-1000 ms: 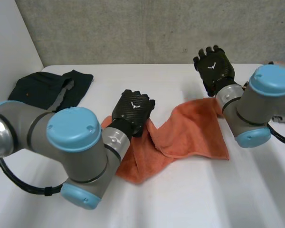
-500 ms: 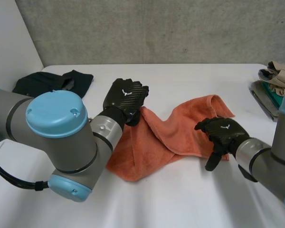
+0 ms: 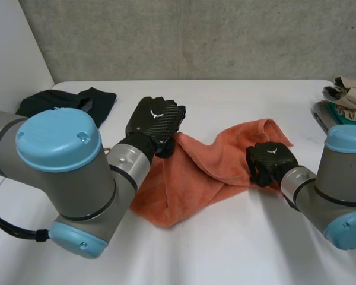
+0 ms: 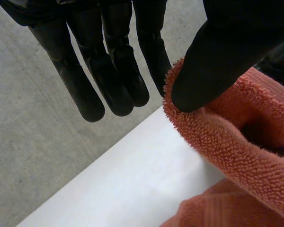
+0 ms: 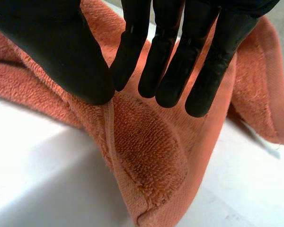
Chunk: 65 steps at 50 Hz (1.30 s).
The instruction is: Fold the laundry.
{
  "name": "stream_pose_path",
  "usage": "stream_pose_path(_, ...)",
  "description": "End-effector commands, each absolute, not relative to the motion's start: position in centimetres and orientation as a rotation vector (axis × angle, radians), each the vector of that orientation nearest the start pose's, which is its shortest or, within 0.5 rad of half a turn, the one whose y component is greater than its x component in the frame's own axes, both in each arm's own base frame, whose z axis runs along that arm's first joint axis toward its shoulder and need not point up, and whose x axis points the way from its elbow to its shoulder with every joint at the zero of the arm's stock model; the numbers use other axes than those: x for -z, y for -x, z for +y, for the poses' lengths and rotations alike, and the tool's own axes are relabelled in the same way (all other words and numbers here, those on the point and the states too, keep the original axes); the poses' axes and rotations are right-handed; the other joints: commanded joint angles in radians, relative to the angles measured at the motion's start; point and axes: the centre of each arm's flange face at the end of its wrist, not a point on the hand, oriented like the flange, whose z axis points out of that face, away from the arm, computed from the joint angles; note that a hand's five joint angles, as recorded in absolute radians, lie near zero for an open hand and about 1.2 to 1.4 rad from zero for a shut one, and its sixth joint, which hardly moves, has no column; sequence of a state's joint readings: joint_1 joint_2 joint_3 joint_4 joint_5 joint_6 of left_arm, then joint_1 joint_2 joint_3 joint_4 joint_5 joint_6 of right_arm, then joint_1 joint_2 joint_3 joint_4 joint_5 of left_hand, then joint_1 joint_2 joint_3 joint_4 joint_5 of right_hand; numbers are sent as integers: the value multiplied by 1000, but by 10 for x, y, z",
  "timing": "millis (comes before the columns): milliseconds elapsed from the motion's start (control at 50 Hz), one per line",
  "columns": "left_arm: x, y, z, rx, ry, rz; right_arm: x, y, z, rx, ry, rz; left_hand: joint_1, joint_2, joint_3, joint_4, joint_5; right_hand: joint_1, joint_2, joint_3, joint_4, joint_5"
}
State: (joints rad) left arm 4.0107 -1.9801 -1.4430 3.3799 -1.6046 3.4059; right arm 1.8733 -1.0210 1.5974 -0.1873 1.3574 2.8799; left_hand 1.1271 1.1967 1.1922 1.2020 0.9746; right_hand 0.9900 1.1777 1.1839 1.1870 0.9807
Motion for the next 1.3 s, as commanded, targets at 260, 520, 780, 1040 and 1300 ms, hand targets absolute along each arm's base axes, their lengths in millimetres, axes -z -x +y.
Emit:
stream_pose_path(260, -231, 346, -196, 2301, -1155, 2310, -175, -232, -276, 1700, 1032, 2300, 269, 200, 204, 194, 247, -493, -681, -687, -690, -658)
stream_pose_path(520, -245, 361, -223, 2388, -1092, 2243, -160, -230, -254, 1495, 628, 2343, 269, 200, 204, 194, 247, -815, -1003, -1009, -1012, -981)
stream_pose_path(780, -263, 365, -229, 2470, -1048, 2195, -144, -273, -240, 1533, 536, 2180, 269, 200, 204, 194, 247, -815, -1003, -1009, -1012, -981)
stream_pose_path(1040, -269, 355, -237, 2500, -928, 2271, -126, -284, -280, 1768, 480, 2244, 269, 200, 204, 194, 247, -247, -434, -440, -443, -412)
stream_pose_path(1300, -249, 339, -208, 2347, -996, 2391, -172, -242, -315, 1971, 625, 2210, 269, 200, 204, 194, 247, 406, 219, 212, 209, 241)
